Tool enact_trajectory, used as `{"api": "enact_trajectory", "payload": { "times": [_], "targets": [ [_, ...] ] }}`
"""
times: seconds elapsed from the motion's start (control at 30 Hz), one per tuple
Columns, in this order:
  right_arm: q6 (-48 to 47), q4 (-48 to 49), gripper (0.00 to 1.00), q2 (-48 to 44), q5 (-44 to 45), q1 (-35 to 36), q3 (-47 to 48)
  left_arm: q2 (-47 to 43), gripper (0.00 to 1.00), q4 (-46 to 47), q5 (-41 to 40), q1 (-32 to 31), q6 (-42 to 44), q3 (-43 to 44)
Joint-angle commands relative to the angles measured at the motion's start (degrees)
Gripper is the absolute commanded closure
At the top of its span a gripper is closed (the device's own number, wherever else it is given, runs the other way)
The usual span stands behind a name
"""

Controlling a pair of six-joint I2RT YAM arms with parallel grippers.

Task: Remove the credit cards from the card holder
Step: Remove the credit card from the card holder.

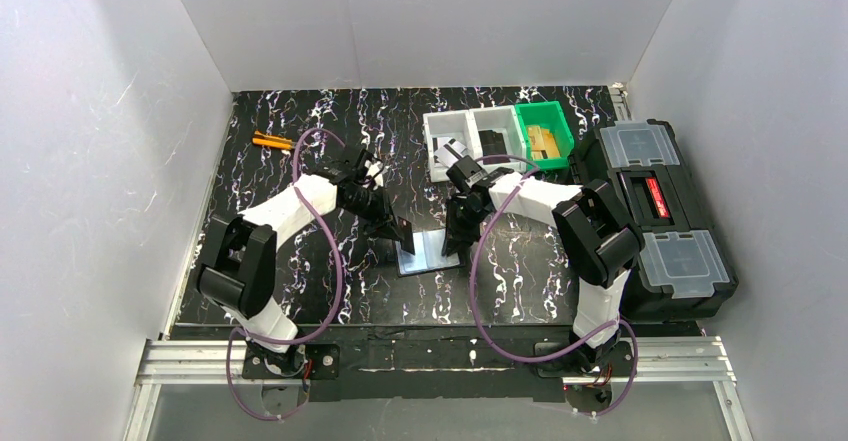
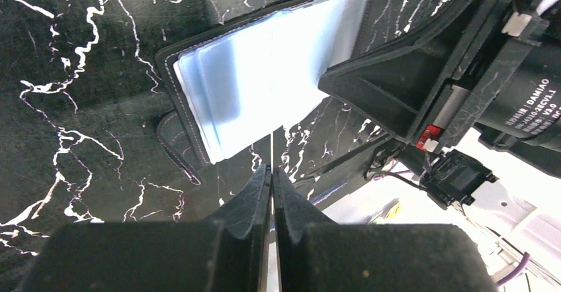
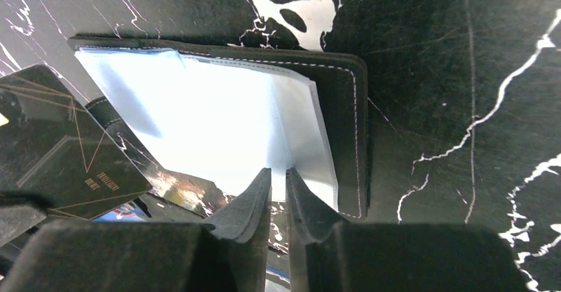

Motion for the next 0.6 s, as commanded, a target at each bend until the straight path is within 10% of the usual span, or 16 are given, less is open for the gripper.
{"api": "enact_trajectory", "payload": {
  "times": [0.0, 0.13, 0.37, 0.57],
  "targets": [
    [-1.08, -3.21, 0.77, -3.44, 2.91, 0.09, 4.18, -4.25, 1.0, -2.66, 0.37, 0.4, 0.95, 3.03],
    [-1.15, -4.64, 0.64, -6.41, 3.58, -0.09, 5.65, -5.53, 1.0, -3.27, 0.77, 0.56, 0.86, 4.41],
    [-1.67, -6.43, 0.03, -13.65, 5.9, -1.46, 6.96, -7.32, 1.0, -4.3, 1.54, 0.85, 0.68, 6.76],
    [-0.03, -4.19, 0.02, -19.66, 6.12, -3.42, 5.29, -8.35, 1.0, -3.9, 3.32, 0.89, -0.18, 8.28]
  ]
}}
